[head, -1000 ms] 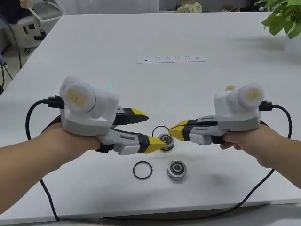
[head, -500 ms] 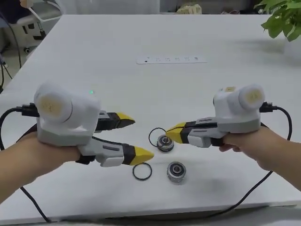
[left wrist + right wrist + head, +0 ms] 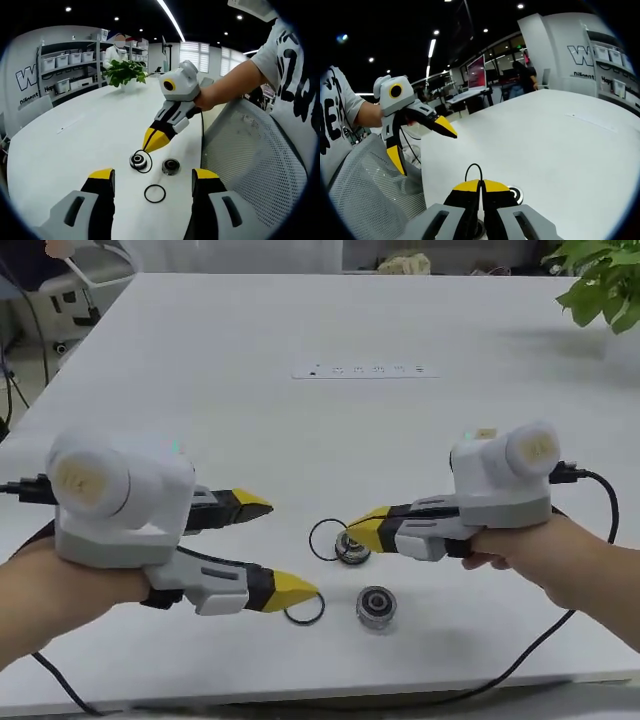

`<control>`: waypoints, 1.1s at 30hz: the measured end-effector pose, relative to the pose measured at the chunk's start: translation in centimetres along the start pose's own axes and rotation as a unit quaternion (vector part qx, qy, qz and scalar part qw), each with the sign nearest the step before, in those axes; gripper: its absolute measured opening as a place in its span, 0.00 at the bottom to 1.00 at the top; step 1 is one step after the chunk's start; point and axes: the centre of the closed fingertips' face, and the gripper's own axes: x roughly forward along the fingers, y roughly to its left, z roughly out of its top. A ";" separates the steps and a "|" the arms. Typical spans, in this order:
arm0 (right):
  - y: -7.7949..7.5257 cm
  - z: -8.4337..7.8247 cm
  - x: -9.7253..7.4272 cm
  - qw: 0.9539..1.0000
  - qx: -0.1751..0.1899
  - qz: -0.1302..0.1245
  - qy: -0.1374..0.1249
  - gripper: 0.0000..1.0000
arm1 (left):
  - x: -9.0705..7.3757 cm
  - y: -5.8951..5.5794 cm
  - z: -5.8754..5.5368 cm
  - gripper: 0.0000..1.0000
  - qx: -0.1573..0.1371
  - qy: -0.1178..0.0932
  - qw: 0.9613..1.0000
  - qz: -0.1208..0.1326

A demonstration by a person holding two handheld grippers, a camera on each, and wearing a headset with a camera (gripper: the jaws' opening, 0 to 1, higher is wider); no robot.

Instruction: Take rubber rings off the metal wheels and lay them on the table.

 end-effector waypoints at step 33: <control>2.3 -2.3 2.0 0.998 0.035 0.040 0.043 0.00 | -1.5 -0.7 -1.9 0.61 -0.002 0.010 1.000 0.010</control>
